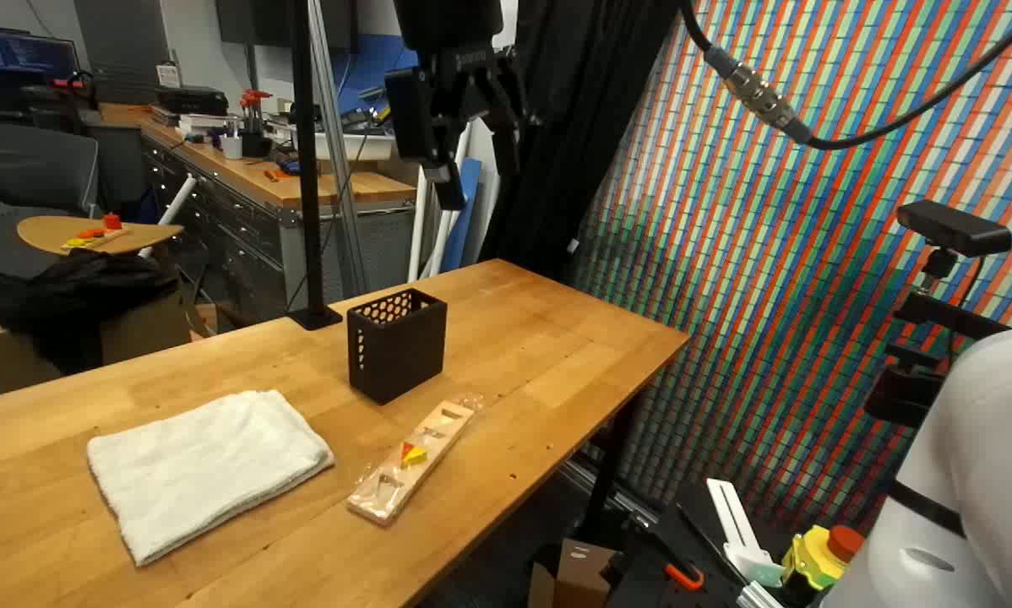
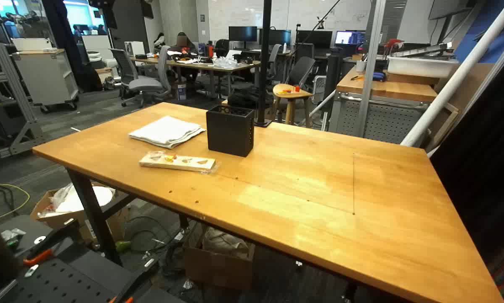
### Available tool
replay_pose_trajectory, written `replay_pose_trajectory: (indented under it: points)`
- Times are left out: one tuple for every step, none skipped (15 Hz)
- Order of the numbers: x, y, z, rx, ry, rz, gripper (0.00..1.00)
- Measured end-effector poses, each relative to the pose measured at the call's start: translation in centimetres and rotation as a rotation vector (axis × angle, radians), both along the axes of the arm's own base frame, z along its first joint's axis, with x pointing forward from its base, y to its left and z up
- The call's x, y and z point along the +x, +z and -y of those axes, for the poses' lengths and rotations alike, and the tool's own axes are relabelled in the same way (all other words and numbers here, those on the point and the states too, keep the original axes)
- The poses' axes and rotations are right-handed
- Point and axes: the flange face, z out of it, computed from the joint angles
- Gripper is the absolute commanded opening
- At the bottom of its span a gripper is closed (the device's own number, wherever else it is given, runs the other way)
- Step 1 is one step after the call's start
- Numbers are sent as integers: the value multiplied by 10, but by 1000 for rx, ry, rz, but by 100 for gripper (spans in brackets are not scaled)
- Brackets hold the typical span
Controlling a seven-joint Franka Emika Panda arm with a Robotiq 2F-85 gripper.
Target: Pick the cloth and shove it in the black box
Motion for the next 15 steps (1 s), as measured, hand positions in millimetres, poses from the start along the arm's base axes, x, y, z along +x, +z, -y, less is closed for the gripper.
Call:
replay_pose_trajectory:
  points:
    - [0,2,0,1,0,5,100]
    - [0,2,0,1,0,5,100]
    - [0,0,-1,2,3,2,100]
    - [2,-2,-3,4,8,0,100]
    - [5,-6,-6,7,17,1,100]
    - [9,-10,-10,12,28,6,100]
    - [15,-14,-15,18,41,15,100]
    - [21,-17,-20,25,53,24,100]
    - [28,-21,-24,32,65,32,100]
    - [36,-23,-30,35,78,41,100]
    - [45,-25,-35,35,93,50,100]
    - [53,-28,-42,35,108,56,100]
    - [63,-30,-48,35,124,67,100]
    - [73,-33,-54,37,139,76,100]
    - [84,-37,-61,41,153,86,100]
